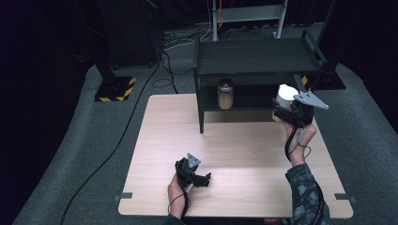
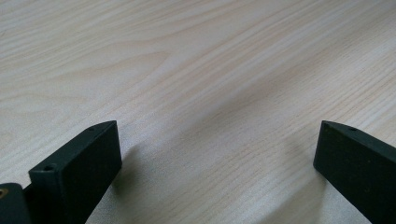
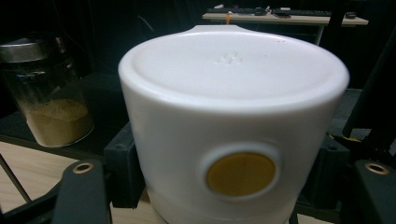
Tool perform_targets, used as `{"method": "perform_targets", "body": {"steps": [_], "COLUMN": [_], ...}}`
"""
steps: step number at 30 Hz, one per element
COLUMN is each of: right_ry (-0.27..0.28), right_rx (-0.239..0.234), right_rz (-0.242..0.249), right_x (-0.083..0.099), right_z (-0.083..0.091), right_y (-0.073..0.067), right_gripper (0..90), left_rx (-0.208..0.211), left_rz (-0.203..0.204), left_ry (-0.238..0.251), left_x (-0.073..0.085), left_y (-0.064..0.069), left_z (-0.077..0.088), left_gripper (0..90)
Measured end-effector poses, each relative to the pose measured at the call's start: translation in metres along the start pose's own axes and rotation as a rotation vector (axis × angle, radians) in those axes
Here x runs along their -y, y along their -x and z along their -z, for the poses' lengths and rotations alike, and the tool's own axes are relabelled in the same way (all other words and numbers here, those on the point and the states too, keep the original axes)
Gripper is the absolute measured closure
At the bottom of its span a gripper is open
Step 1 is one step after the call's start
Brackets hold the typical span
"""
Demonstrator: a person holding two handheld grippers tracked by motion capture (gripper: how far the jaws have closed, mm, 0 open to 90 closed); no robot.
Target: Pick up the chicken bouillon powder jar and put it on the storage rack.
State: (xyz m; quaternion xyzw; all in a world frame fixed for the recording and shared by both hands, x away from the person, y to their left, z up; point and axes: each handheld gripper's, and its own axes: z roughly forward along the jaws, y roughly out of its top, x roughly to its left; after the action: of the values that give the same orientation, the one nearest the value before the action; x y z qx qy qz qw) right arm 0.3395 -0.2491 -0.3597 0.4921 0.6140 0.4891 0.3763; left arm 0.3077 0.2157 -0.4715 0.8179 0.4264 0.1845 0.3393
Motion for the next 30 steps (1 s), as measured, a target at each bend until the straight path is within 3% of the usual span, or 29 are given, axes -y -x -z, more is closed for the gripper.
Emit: {"method": "perform_targets", "body": {"steps": [21,30], "right_ry": [-0.001,0.005], "right_rx": [0.01,0.01], "right_rz": [0.023,0.01], "right_x": [-0.014,-0.017], "right_z": [-0.01,-0.015], "right_y": [0.0,0.003], "right_gripper": [29.5,29.5], "left_rx": [0.001,0.002], "left_rz": [-0.003,-0.001], "left_ry": [0.001,0.001], "left_x": [0.0,0.0], "left_y": [0.0,0.0], "left_z": [0.0,0.0], "left_gripper": [0.2,0.2]}}
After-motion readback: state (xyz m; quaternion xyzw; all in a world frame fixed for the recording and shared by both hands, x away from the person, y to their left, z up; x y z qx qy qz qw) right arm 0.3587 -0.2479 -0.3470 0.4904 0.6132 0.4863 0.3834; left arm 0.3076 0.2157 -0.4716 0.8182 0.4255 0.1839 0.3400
